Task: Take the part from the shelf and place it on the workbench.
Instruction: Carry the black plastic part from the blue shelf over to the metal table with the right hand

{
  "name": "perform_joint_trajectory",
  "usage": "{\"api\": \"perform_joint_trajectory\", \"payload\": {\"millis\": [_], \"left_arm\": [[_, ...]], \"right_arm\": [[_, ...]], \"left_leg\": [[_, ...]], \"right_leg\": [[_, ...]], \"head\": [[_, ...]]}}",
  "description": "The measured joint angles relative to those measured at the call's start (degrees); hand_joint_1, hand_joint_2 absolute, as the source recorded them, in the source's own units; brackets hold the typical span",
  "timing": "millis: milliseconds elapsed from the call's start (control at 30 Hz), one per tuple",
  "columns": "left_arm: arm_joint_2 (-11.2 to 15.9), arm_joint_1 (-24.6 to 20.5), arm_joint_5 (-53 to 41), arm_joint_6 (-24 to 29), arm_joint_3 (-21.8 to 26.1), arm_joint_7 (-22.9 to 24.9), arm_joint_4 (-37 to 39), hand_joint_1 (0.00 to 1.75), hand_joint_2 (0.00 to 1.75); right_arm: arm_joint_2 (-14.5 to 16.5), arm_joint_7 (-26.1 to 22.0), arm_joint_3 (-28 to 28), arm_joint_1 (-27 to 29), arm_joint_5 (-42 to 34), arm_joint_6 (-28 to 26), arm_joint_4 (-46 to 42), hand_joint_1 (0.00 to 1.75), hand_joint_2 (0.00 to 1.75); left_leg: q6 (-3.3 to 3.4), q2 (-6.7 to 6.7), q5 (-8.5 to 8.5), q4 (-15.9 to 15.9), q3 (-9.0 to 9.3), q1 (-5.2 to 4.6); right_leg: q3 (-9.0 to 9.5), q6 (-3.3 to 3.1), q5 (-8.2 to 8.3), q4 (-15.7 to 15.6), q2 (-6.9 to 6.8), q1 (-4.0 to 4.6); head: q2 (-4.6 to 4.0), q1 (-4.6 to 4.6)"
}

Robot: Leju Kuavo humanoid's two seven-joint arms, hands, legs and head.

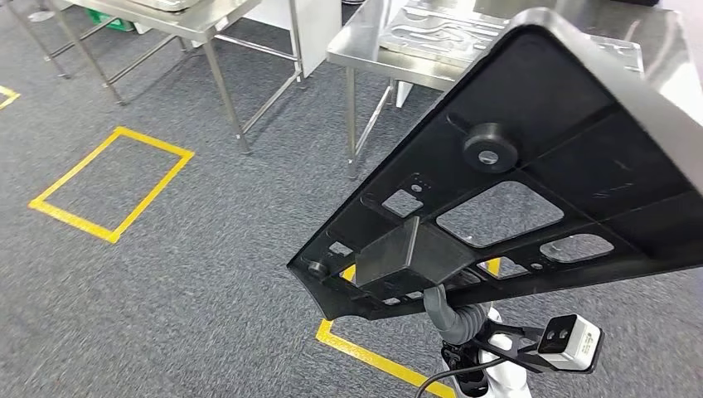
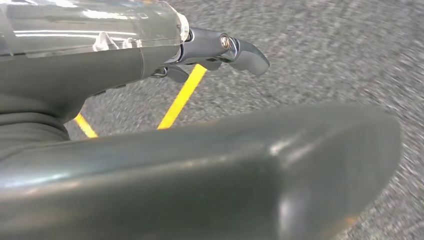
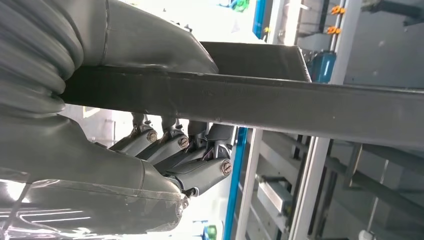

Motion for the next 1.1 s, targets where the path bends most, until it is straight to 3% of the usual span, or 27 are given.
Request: {"api": "perform_joint_trajectory", "payload": {"millis": [67,133,167,200,233,267,300,367,400,433,500,533,600,667,733,800,833,867,900,933,967,1033,1100], "left_arm": [[0.00,0.00,0.02,-0.08,0.04,-0.07,0.00,0.00,0.00],[-0.05,-0.06,0.39,-0.28,0.21,-0.19,0.00,0.00,0.00],[-0.13,-0.14,0.57,-0.37,0.29,-0.22,0.00,0.00,0.00],[-0.21,-0.23,0.76,-0.42,0.36,-0.26,0.00,0.00,0.00],[-0.28,-0.26,0.81,-0.43,0.38,-0.28,0.00,0.00,0.00],[-0.32,-0.23,0.90,-0.43,0.44,-0.32,0.00,0.00,0.00],[-0.33,-0.13,1.01,-0.44,0.53,-0.38,0.00,0.00,0.00],[-0.33,0.06,1.25,-0.43,0.84,-0.64,0.00,0.00,0.00],[-0.37,0.07,1.32,-0.43,1.01,-0.80,0.00,0.00,0.00],[-0.41,0.03,1.40,-0.44,1.14,-0.94,0.00,0.00,0.00],[-0.56,-0.07,1.53,-0.53,1.27,-1.10,0.00,0.00,0.00],[-0.62,-0.08,1.61,-0.57,1.31,-1.14,0.00,0.00,0.00],[-0.68,-0.07,1.71,-0.63,1.43,-1.17,0.00,0.00,0.00],[-0.72,-0.15,1.78,-0.70,1.52,-1.23,0.00,0.00,0.00],[-0.75,-0.27,1.82,-0.87,1.57,-1.37,0.00,0.00,0.00],[-0.79,-0.18,1.86,-1.13,1.62,-1.48,0.00,0.00,0.00],[-0.81,-0.05,1.89,-1.26,1.65,-1.51,0.00,0.00,0.00],[-0.83,0.08,1.91,-1.39,1.67,-1.52,0.00,0.00,0.00],[-0.83,0.19,1.93,-1.50,1.68,-1.54,0.00,0.00,0.00],[-0.83,0.24,1.95,-1.60,1.69,-1.56,0.00,0.00,0.00],[-0.83,0.25,1.96,-1.69,1.70,-1.60,0.00,0.00,0.00],[-0.83,0.22,1.98,-1.82,1.72,-1.64,0.00,0.00,0.00],[-0.86,0.20,2.10,-2.03,1.73,-1.62,0.00,0.00,0.00]], "right_arm": [[0.00,0.00,0.16,-0.14,-0.03,0.00,0.15,1.52,1.75],[-0.01,0.02,0.86,-0.97,-0.42,0.00,0.79,1.52,1.75],[-0.03,0.03,1.16,-1.39,-0.62,0.00,1.12,1.52,1.75],[-0.05,0.04,1.45,-1.88,-0.84,0.00,1.44,1.52,1.75],[-0.08,0.03,1.54,-2.17,-0.91,0.00,1.58,1.52,1.75],[-0.10,0.03,1.64,-2.46,-0.99,0.00,1.73,1.52,1.75],[-0.11,0.03,1.77,-2.73,-1.10,0.00,1.89,1.52,1.75],[-0.16,0.02,2.04,-3.00,-1.31,-0.07,2.27,1.52,1.75],[-0.20,0.02,2.19,-3.10,-1.40,-0.17,2.48,1.52,1.75],[-0.23,0.02,2.33,-3.26,-1.49,-0.28,2.66,1.52,1.75],[-0.27,0.02,2.59,-3.63,-1.64,-0.40,2.85,1.52,1.75],[-0.27,0.02,2.71,-3.79,-1.72,-0.38,2.87,1.52,1.75],[-0.30,0.01,2.88,-3.96,-1.91,-0.31,2.87,1.52,1.75],[-0.35,0.00,2.95,-3.95,-2.03,-0.30,2.87,1.52,1.75],[-0.42,-0.02,2.98,-4.04,-2.07,-0.34,2.89,1.52,1.75],[-0.49,-0.03,3.07,-4.15,-2.02,-0.40,2.97,1.52,1.75],[-0.52,-0.02,3.12,-4.16,-1.93,-0.43,3.05,1.52,1.75],[-0.60,-0.02,3.13,-4.13,-1.80,-0.48,3.14,1.52,1.75],[-0.68,-0.02,3.14,-4.10,-1.63,-0.53,3.24,1.52,1.75],[-0.77,-0.02,3.14,-4.08,-1.49,-0.57,3.33,1.52,1.75],[-0.85,-0.02,3.15,-4.07,-1.38,-0.61,3.39,1.52,1.75],[-0.93,-0.03,3.16,-4.09,-1.31,-0.61,3.42,1.52,1.75],[-1.01,-0.03,3.29,-4.06,-1.29,-0.61,3.43,1.52,1.75]], "left_leg": [[0.16,-1.85,2.16,-4.72,1.99,0.22],[1.07,-3.75,3.97,-9.83,4.04,0.41],[1.66,-3.87,4.04,-10.75,4.37,0.49],[2.30,-3.05,4.12,-11.12,4.48,0.50],[2.69,-2.26,4.24,-11.36,4.56,0.56],[2.96,-1.42,4.25,-11.45,4.59,0.44],[3.13,-0.58,4.20,-11.44,4.57,0.32],[3.19,1.12,4.07,-11.40,4.56,0.13],[3.16,1.90,4.00,-11.38,4.60,0.09],[3.09,2.60,3.90,-11.35,4.69,0.07],[2.79,3.75,3.61,-11.27,4.99,-0.13],[2.56,4.24,3.45,-11.21,5.13,-0.29],[1.98,5.22,3.17,-11.15,5.36,-0.56],[1.35,5.93,2.92,-11.18,5.62,-0.48],[0.74,4.09,1.42,-9.29,5.05,-0.26],[0.31,1.25,-2.18,-2.62,2.04,-0.07],[0.18,0.62,-3.95,1.57,-0.02,-0.04],[0.08,0.42,-4.79,4.66,-1.64,-0.03],[0.05,0.35,-4.43,5.70,-2.36,-0.02],[0.08,0.27,-2.92,4.31,-1.94,0.00],[0.16,-0.08,-0.63,0.83,-0.49,0.07],[0.53,-2.59,2.70,-7.03,2.99,0.35],[1.15,-4.31,3.36,-10.28,4.41,0.40]], "right_leg": [[0.04,0.19,-0.11,0.11,0.61,-0.04],[-0.53,1.30,0.08,0.21,2.59,-0.16],[-0.92,1.83,0.04,0.46,2.55,-0.14],[-1.64,2.32,-0.46,1.42,1.69,-0.06],[-2.64,2.46,-1.70,3.48,-0.09,0.09],[-4.26,2.52,-3.50,6.85,-2.06,0.10],[-6.33,2.61,-5.43,11.01,-3.20,0.07],[-9.29,2.79,-7.30,17.05,-3.83,-0.07],[-9.19,2.80,-6.64,17.01,-3.99,-0.08],[-7.84,2.70,-5.07,14.56,-4.30,-0.06],[-3.19,2.17,-1.65,6.10,-6.43,0.28],[-1.46,1.86,-0.69,2.81,-7.44,0.53],[-0.39,1.36,-0.49,0.42,-8.13,0.99],[-0.48,0.89,-0.25,0.24,-6.74,0.84],[-0.29,0.32,0.10,-0.19,-5.52,0.45],[-0.24,-0.09,0.28,-0.35,-4.32,0.28],[-0.29,-0.20,0.30,-0.30,-3.62,0.32],[-0.33,-0.24,0.29,-0.22,-2.84,0.36],[-0.35,-0.23,0.27,-0.12,-2.03,0.37],[-0.32,-0.19,0.24,-0.01,-1.23,0.36],[-0.25,-0.10,0.17,0.11,-0.44,0.34],[-0.29,0.30,0.06,0.40,0.93,0.31],[-0.72,0.99,0.18,0.55,2.07,0.26]], "head": [[0.00,0.00],[0.00,0.00],[0.00,0.00],[0.00,0.01],[0.00,0.01],[0.00,0.02],[0.00,0.02],[0.00,0.02],[0.00,0.02],[0.00,0.02],[0.00,0.02],[0.00,0.02],[0.00,0.02],[0.00,0.02],[0.00,0.02],[0.00,0.01],[0.00,0.01],[0.00,0.01],[0.00,0.01],[0.00,0.01],[0.00,0.00],[0.00,0.01],[0.00,0.02]]}}
